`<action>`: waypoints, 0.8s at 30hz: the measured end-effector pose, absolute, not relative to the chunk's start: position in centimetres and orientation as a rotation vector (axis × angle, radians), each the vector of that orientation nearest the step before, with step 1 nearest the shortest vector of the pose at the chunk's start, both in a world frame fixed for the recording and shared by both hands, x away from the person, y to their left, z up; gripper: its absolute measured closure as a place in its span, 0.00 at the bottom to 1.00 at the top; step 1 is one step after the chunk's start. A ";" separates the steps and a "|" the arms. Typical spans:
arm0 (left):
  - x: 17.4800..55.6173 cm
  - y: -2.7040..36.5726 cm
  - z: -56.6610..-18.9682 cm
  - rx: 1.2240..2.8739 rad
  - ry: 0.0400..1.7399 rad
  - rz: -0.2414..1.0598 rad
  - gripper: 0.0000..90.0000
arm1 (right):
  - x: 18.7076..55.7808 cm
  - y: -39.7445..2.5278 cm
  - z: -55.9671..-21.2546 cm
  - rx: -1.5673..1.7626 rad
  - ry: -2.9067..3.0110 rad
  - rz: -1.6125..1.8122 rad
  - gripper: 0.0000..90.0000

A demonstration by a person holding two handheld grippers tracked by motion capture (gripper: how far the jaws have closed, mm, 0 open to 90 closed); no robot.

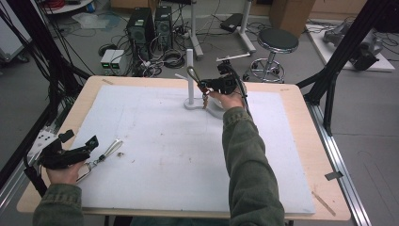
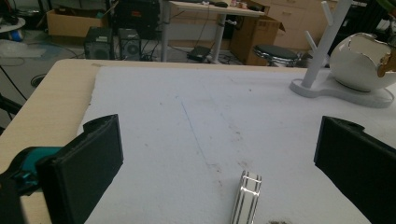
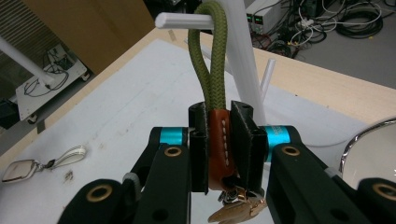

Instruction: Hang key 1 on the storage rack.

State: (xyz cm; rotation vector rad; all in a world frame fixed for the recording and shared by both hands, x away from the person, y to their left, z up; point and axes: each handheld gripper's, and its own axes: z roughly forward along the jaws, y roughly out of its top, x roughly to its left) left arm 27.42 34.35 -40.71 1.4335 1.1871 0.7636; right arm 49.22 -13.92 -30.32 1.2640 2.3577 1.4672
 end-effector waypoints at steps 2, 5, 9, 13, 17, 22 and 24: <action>27.4 34.3 -40.7 1.434 1.185 0.764 0.02 | 49.3 -13.8 -30.5 1.256 2.359 1.461 0.86; 27.5 34.3 -40.7 1.436 1.187 0.762 0.02 | 49.5 -13.6 -30.8 1.210 2.391 1.492 0.77; 27.4 34.3 -40.7 1.440 1.187 0.761 0.02 | 49.0 -13.1 -30.9 1.176 2.349 1.455 0.50; 27.4 34.3 -40.7 1.438 1.187 0.760 0.02 | 48.7 -13.1 -30.8 1.196 2.347 1.396 0.25; 27.4 34.3 -40.7 1.441 1.186 0.759 0.02 | 48.2 -13.4 -30.5 1.187 2.365 1.302 0.11; 27.5 34.2 -40.7 1.442 1.185 0.759 0.02 | 47.4 -14.4 -29.8 1.208 2.340 1.235 0.00; 27.5 34.2 -40.7 1.443 1.185 0.759 0.02 | 47.0 -14.8 -29.4 1.202 2.319 1.214 0.00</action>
